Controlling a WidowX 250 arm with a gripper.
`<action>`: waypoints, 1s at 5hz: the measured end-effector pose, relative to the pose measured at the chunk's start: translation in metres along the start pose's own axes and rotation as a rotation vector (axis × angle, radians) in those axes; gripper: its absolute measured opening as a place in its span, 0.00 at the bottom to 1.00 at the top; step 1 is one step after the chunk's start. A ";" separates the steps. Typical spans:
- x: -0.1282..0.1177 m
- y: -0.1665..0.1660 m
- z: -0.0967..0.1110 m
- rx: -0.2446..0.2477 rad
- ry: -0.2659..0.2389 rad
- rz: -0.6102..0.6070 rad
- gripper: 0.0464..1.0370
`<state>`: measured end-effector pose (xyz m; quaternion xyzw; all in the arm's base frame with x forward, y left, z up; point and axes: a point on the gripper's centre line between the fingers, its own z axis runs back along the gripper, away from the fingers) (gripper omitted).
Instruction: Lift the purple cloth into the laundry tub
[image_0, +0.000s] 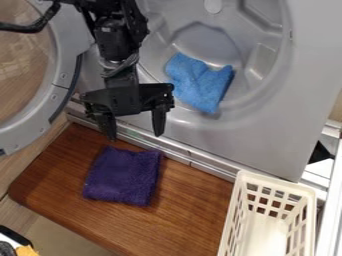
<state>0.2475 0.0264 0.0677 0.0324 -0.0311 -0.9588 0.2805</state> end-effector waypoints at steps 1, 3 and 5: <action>0.003 -0.001 -0.007 -0.009 -0.029 0.004 0.96; 0.003 -0.020 -0.059 0.025 -0.040 0.089 0.96; 0.012 -0.041 -0.112 0.015 -0.027 0.170 0.96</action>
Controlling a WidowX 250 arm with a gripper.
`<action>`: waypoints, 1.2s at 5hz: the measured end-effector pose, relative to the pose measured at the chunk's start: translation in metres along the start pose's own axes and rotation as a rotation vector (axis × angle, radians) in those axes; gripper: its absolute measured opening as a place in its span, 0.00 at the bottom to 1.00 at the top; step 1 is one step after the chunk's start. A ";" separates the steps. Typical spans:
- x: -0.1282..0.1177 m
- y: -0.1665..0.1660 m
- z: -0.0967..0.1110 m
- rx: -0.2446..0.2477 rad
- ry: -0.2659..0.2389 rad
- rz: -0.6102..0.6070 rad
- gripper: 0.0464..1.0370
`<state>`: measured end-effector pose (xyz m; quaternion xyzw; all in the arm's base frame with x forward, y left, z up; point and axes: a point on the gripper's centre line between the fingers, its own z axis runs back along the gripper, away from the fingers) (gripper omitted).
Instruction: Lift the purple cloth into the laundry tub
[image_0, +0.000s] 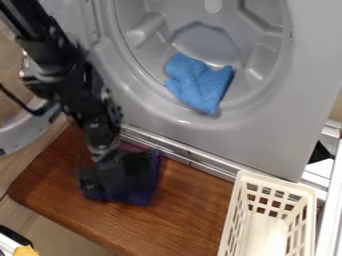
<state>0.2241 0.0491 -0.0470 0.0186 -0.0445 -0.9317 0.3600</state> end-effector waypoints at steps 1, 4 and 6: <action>0.005 -0.002 -0.024 -0.013 -0.014 0.026 0.96; 0.001 0.008 -0.030 -0.008 0.028 0.009 0.36; 0.001 0.003 0.018 -0.017 0.039 -0.011 0.11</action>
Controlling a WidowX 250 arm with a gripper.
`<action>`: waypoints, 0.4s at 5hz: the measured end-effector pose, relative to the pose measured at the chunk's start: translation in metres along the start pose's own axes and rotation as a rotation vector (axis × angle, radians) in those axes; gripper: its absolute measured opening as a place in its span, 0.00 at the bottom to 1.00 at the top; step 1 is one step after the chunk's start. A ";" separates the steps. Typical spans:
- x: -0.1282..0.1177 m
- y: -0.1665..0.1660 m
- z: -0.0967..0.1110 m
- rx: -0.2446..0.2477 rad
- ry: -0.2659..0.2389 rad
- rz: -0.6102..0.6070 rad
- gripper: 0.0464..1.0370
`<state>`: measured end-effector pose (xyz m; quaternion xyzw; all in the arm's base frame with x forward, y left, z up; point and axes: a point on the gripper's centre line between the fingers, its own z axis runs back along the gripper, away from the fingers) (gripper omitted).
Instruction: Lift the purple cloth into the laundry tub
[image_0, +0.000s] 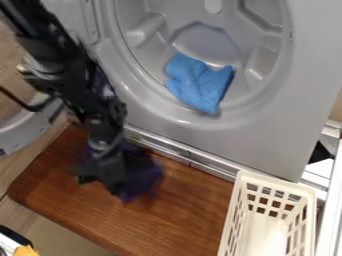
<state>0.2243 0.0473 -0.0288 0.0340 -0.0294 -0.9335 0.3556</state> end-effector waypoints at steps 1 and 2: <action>0.006 -0.001 0.033 0.016 -0.006 -0.033 0.09; 0.012 0.002 0.065 0.123 -0.028 -0.087 0.09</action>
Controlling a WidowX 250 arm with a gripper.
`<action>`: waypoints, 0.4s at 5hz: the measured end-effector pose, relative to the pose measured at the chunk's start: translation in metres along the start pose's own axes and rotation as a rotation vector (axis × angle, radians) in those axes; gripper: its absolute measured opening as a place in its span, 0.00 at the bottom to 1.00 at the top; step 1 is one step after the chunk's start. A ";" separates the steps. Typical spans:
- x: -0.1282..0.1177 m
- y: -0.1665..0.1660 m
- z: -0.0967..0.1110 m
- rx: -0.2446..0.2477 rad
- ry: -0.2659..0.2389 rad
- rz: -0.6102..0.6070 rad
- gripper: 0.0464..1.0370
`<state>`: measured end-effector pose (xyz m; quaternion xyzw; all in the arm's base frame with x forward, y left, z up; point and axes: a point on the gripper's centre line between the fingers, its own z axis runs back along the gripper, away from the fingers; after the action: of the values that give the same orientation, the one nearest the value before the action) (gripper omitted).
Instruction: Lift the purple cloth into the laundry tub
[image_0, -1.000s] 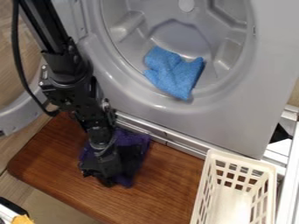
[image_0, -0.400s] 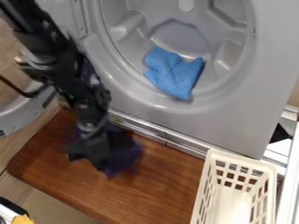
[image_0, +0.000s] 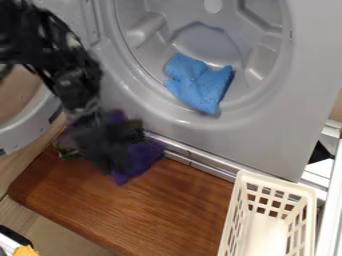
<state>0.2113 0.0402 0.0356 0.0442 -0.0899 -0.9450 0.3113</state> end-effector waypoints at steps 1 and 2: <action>0.002 0.013 0.030 0.043 0.011 -0.043 0.08; 0.000 0.029 0.049 0.104 0.005 -0.089 0.08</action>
<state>0.2216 0.0244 0.0897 0.0666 -0.1362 -0.9518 0.2666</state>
